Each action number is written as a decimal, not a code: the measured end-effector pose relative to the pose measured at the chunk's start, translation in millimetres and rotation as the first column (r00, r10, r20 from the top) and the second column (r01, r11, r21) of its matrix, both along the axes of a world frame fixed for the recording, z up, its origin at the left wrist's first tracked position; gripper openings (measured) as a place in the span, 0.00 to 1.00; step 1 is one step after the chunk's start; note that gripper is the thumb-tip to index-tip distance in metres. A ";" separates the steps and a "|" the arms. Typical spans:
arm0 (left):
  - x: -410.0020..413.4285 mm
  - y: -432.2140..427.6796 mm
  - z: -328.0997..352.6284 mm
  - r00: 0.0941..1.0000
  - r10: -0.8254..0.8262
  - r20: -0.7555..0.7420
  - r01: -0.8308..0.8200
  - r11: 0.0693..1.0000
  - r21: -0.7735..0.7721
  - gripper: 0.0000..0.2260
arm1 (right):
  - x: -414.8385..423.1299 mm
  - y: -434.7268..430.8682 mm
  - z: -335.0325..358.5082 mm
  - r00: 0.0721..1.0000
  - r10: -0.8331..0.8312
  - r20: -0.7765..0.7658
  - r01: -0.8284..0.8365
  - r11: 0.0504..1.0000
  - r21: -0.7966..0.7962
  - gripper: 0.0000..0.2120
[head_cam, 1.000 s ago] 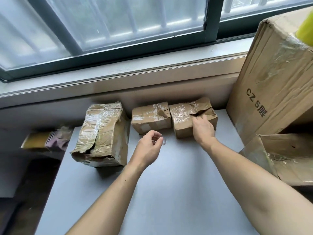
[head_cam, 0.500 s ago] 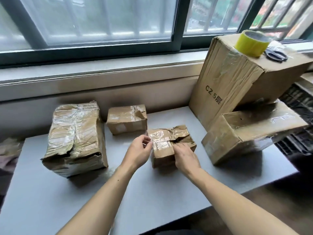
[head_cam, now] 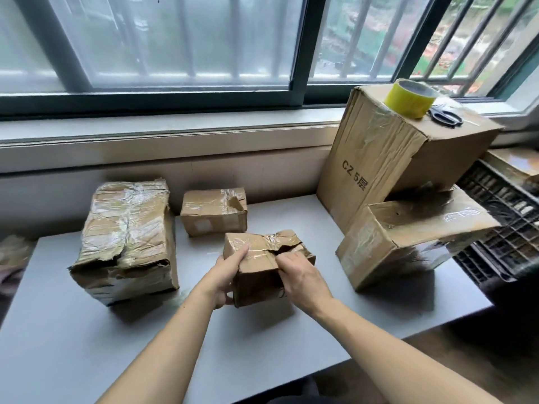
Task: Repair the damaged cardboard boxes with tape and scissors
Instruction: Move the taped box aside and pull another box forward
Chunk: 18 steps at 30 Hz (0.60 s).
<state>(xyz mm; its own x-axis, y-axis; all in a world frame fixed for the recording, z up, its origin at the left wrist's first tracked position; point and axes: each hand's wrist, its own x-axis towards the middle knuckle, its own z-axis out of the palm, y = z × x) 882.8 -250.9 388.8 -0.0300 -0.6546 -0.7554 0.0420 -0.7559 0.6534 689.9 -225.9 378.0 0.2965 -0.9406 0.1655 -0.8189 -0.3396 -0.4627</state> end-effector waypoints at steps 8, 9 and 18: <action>-12.2 0.0 25.9 0.983 0.158 0.092 -0.140 0.975 -0.175 0.17 | -28.8 -44.4 12.5 0.979 -0.082 0.186 0.090 0.995 -0.036 0.14; -11.9 0.1 31.1 0.982 0.153 0.110 -0.130 0.973 -0.190 0.16 | -30.4 -51.6 13.0 0.965 -0.138 0.223 0.139 0.990 0.014 0.12; -0.2 10.2 58.7 0.968 0.083 0.235 -0.039 0.982 -0.187 0.15 | -39.7 -84.9 26.1 0.894 -0.221 0.389 -0.009 0.860 0.510 0.30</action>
<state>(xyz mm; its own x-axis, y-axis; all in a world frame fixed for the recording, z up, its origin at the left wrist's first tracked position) 882.6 -240.7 447.5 0.1823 -0.7750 -0.6051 -0.0912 -0.6261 0.7744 650.2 -310.8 404.1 0.1996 -0.9508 -0.2369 -0.5223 0.1013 -0.8467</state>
